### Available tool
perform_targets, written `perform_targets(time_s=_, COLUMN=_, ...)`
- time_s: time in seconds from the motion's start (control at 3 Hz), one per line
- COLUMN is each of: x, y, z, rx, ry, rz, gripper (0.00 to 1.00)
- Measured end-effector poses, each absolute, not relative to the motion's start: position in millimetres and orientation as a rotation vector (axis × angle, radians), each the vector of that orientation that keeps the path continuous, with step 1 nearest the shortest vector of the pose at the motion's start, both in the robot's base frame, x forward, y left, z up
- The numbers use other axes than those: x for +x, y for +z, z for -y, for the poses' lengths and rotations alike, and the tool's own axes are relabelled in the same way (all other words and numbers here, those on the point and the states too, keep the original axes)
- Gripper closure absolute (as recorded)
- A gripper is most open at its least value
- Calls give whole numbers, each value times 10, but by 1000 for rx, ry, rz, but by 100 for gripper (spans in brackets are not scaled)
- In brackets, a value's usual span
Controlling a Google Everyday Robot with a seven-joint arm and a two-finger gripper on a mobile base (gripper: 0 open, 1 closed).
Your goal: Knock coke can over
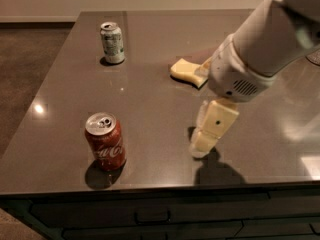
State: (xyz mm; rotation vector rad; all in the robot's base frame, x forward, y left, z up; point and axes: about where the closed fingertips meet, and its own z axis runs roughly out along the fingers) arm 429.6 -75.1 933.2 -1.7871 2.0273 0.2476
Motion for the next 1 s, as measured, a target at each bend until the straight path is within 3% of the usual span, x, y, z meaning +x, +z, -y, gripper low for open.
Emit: perform_targets(time_s=1.0, x=4109, y=8918, z=-575, rx=-1754, ry=552, rz=-1752, gripper=0)
